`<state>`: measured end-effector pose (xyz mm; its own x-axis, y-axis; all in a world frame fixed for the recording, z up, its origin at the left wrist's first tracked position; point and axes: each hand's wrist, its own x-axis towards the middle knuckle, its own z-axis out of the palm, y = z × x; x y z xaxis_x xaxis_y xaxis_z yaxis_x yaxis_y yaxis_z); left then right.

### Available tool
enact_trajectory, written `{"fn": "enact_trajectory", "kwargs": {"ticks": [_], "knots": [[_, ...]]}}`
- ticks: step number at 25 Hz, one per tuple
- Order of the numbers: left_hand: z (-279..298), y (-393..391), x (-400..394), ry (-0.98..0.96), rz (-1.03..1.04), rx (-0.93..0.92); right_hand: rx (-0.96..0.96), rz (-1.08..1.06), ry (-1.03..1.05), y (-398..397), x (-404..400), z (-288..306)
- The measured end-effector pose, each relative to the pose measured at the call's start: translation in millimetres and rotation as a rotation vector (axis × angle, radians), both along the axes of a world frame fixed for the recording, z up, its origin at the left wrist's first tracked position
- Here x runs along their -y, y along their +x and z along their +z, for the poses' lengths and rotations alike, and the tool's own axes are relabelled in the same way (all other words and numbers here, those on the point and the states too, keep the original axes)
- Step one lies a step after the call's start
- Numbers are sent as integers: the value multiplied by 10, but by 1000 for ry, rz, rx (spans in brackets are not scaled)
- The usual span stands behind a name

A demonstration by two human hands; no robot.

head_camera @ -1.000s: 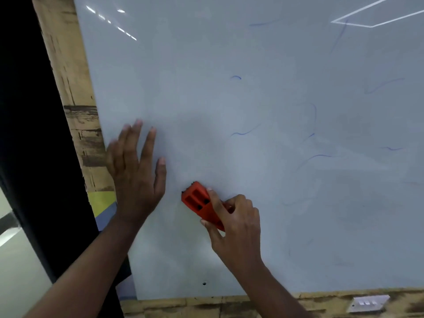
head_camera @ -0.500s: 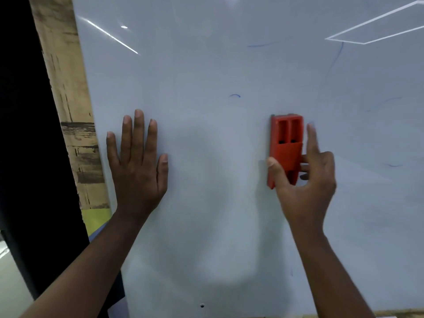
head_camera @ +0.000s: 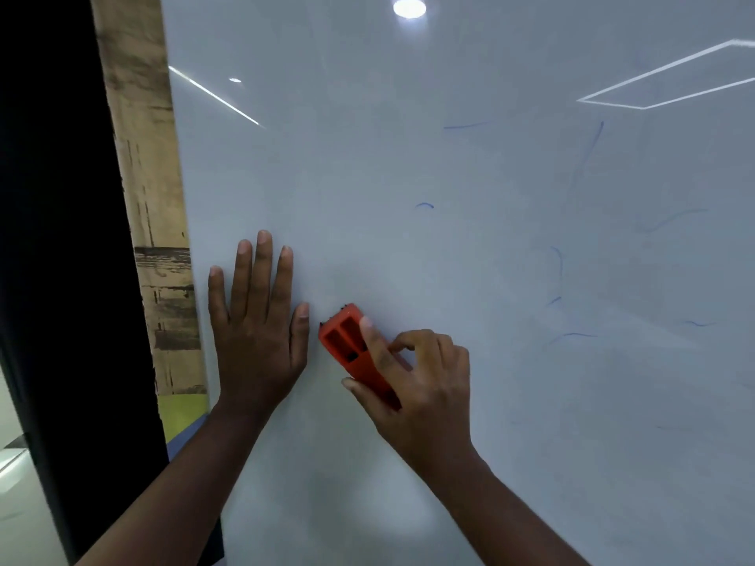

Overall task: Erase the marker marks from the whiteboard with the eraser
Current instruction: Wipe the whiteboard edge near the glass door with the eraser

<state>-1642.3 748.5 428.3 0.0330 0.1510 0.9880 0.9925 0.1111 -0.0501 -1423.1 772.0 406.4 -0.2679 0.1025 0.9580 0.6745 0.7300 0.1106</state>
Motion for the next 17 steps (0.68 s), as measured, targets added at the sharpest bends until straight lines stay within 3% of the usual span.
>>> {"fn": "enact_trajectory", "kwargs": {"ticks": [5, 10, 14, 17], "knots": [[-3, -1, 10, 6, 1, -4, 29, 84, 159, 60, -136, 423], [-5, 6, 38, -1, 19, -10, -266, 36, 157, 542, -392, 1173], [44, 16, 128, 13, 0, -20, -578, 127, 42, 766, -514, 1447], [191, -2, 184, 63, 2, -28, -582, 146, 44, 574, -446, 1415]]}}
